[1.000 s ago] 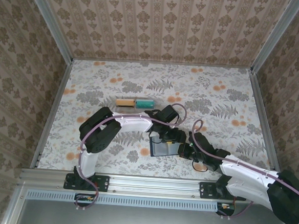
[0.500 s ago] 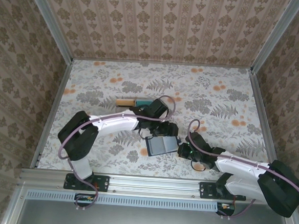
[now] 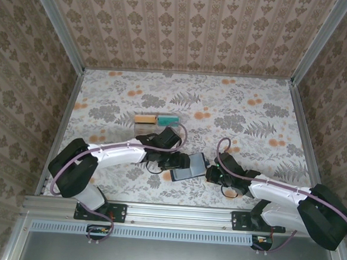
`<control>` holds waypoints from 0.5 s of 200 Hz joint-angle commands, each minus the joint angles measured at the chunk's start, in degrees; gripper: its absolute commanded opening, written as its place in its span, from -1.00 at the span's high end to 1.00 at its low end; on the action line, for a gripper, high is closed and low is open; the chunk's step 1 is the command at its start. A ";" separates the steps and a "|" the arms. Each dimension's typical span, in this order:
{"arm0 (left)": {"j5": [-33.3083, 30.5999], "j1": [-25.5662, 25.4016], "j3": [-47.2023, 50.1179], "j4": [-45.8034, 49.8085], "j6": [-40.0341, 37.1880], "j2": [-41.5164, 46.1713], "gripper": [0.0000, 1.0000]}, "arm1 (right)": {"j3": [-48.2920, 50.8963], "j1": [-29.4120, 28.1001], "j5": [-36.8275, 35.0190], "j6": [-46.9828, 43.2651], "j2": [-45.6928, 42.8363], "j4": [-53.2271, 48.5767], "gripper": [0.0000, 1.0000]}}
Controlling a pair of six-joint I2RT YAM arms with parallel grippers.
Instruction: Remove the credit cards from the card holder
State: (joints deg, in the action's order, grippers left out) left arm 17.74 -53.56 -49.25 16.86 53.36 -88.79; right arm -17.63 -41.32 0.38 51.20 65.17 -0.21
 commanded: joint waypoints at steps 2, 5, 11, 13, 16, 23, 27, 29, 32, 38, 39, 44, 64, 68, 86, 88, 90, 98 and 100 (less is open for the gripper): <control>-1.29 0.30 1.80 -2.50 3.31 0.46 -0.30 | -0.05 -0.49 -0.71 -0.33 1.00 -2.52 0.80; -1.08 0.32 1.87 -2.83 3.29 0.27 -0.30 | 0.00 -0.47 -0.64 -0.31 1.01 -2.52 0.80; -0.80 0.30 1.78 -3.12 3.24 -0.06 -0.30 | 0.00 -0.51 -0.65 -0.38 1.02 -2.50 0.80; -0.76 0.30 1.68 -3.14 3.28 -0.13 -0.30 | 0.04 -0.46 -0.65 -0.37 1.02 -2.51 0.80; -0.74 0.23 1.56 -3.10 3.32 -0.27 -0.29 | 0.05 -0.43 -0.58 -0.32 1.00 -2.49 0.80; -0.87 0.26 1.28 -2.99 3.24 -0.67 -0.30 | 0.02 -0.51 -0.56 -0.34 0.94 -2.58 0.80; -0.94 0.22 1.21 -2.89 3.19 -0.77 -0.30 | 0.05 -0.50 -0.56 -0.31 0.92 -2.60 0.80; -0.99 0.26 1.12 -2.89 3.20 -0.88 -0.30 | 0.01 -0.51 -0.56 -0.31 0.93 -2.60 0.80; -1.03 0.26 1.09 -2.87 3.28 -0.98 -0.29 | 0.02 -0.51 -0.54 -0.31 0.86 -2.67 0.81; -1.12 0.23 1.13 -2.89 3.31 -1.23 -0.29 | 0.05 -0.44 -0.55 -0.32 0.80 -2.69 0.81; -1.12 0.26 1.11 -2.89 3.28 -1.22 -0.30 | 0.09 -0.48 -0.56 -0.32 0.77 -2.69 0.81; -1.11 0.23 1.09 -2.93 3.39 -1.35 -0.29 | 0.13 -0.57 -0.55 -0.37 0.69 -2.67 0.80; -0.63 0.27 1.18 -3.72 3.23 -1.91 -0.29 | 0.14 -0.62 -0.63 -0.26 0.36 -2.95 0.81; -0.52 0.30 1.16 -3.92 3.17 -1.96 -0.29 | 0.16 -0.67 -0.62 -0.23 0.27 -2.99 0.81; -0.36 0.21 0.89 -4.25 3.09 -2.68 -0.29 | 0.31 -0.60 -0.58 -0.25 0.09 -3.04 0.80; -0.34 0.23 0.84 -4.28 3.11 -2.87 -0.29 | 0.31 -0.63 -0.67 -0.23 0.06 -3.09 0.80; -0.29 0.28 0.87 -4.38 3.07 -2.94 -0.29 | 0.31 -0.61 -0.65 -0.18 0.05 -3.12 0.80; -0.12 0.15 0.73 -4.62 2.97 -3.30 -0.29 | 0.31 -0.73 -0.68 -0.19 0.05 -3.08 0.80; -0.08 0.13 0.67 -4.62 2.97 -3.44 -0.29 | 0.34 -0.77 -0.72 -0.15 0.05 -3.05 0.80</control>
State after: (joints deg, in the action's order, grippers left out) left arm 17.52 -53.56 -47.77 13.23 55.77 -90.65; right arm -17.63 -41.54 0.40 51.20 65.14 -0.21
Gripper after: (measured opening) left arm 0.646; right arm 0.100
